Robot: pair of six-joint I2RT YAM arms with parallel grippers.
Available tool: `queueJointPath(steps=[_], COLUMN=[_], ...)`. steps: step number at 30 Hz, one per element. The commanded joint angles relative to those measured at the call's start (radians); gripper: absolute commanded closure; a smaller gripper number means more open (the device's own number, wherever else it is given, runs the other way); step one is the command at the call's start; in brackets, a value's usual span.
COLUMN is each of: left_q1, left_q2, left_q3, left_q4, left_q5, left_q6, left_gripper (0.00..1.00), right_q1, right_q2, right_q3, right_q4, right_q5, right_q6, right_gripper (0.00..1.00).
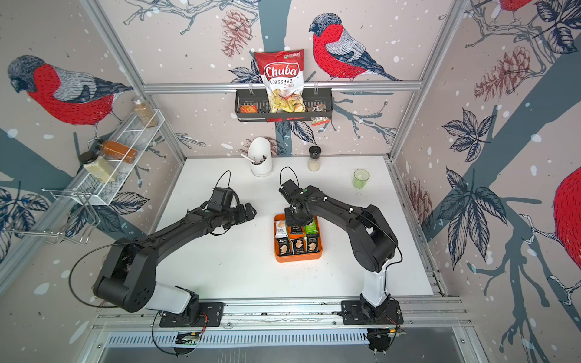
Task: Take the cookies out of the storage box
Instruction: Pick up the cookie from the storage box, then place the cookie at the center of the board.
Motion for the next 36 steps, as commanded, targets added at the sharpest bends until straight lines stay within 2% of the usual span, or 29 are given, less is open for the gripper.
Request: queueJointPath(steps=[1,8,18,25,36], left_q1=[0.001,0.002,0.001,0.001,0.002], left_q2=[-0.012,0.004,0.006,0.000,-0.012], left_q3=[-0.002,0.014,0.020,0.013,-0.004], left_q4=[0.009,0.003,-0.009,-0.011,-0.018], left_q5=[0.012,0.037,0.042,0.023,-0.014], left_q6=[0.006,0.016,0.020,0.016,0.015], left_gripper=[0.03,0.03,0.03,0.03,0.03], right_q1=[-0.006,-0.080,-0.313,-0.405,-0.413], right_q2=[-0.046,-0.137,-0.148,-0.044,0.194], right_q3=[-0.020,-0.044,-0.015,0.070,0.251], right_q4=[-0.016,-0.019,-0.008,0.038,0.059], right_q5=[0.003,0.032,0.056,0.055,0.062], right_q6=[0.032,0.023,-0.087,-0.130,-0.146], right_gripper=[0.56,0.56,0.56,0.56,0.56])
